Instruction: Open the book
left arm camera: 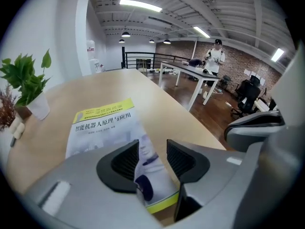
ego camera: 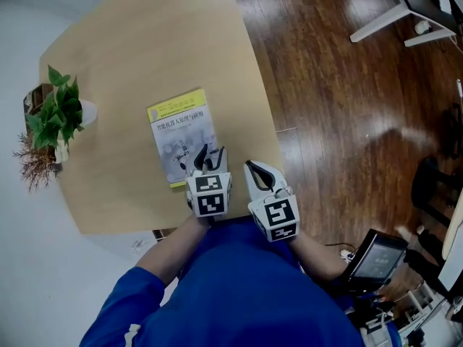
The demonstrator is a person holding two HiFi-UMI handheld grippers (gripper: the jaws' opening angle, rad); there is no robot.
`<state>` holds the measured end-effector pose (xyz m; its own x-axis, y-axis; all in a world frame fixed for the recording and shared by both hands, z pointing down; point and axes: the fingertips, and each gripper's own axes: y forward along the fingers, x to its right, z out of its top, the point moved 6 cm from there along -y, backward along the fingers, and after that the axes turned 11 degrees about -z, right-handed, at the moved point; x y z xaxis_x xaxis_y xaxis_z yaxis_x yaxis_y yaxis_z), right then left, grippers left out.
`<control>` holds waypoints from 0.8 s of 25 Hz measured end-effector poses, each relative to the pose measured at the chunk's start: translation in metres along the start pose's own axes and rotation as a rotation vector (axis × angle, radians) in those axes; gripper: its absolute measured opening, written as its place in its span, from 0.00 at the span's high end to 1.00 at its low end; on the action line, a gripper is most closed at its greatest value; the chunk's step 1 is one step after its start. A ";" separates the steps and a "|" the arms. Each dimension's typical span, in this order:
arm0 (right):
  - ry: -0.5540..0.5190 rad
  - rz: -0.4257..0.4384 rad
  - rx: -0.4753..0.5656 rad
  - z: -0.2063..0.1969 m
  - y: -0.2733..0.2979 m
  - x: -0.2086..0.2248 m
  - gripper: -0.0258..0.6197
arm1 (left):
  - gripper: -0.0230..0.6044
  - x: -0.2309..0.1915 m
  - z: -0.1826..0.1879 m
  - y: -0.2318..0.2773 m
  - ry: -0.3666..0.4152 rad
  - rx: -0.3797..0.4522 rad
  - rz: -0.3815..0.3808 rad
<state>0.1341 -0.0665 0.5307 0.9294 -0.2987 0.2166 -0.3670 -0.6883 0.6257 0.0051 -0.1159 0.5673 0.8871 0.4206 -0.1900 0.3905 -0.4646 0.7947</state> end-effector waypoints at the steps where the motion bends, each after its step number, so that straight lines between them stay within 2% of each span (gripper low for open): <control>1: 0.007 0.003 -0.002 -0.001 0.000 0.007 0.96 | 0.64 0.003 0.003 0.007 0.006 -0.012 0.020; 4: 0.018 0.006 0.000 0.000 -0.001 0.013 0.96 | 0.59 0.001 0.007 0.015 0.016 -0.036 0.054; 10: 0.036 0.018 -0.006 -0.001 -0.002 0.013 0.96 | 0.59 -0.007 0.006 0.023 0.017 -0.102 0.104; 13: 0.043 0.019 -0.005 -0.001 -0.002 0.014 0.96 | 0.60 -0.009 0.006 0.025 0.020 -0.122 0.126; 16: 0.046 0.021 -0.006 -0.001 -0.001 0.013 0.96 | 0.66 -0.012 0.005 0.026 0.025 -0.134 0.147; 20: 0.046 0.018 -0.008 0.000 0.000 0.015 0.96 | 0.66 -0.013 0.005 0.025 0.034 -0.148 0.152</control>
<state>0.1478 -0.0712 0.5339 0.9234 -0.2806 0.2620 -0.3839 -0.6777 0.6272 0.0043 -0.1369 0.5869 0.9233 0.3816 -0.0440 0.2103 -0.4062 0.8893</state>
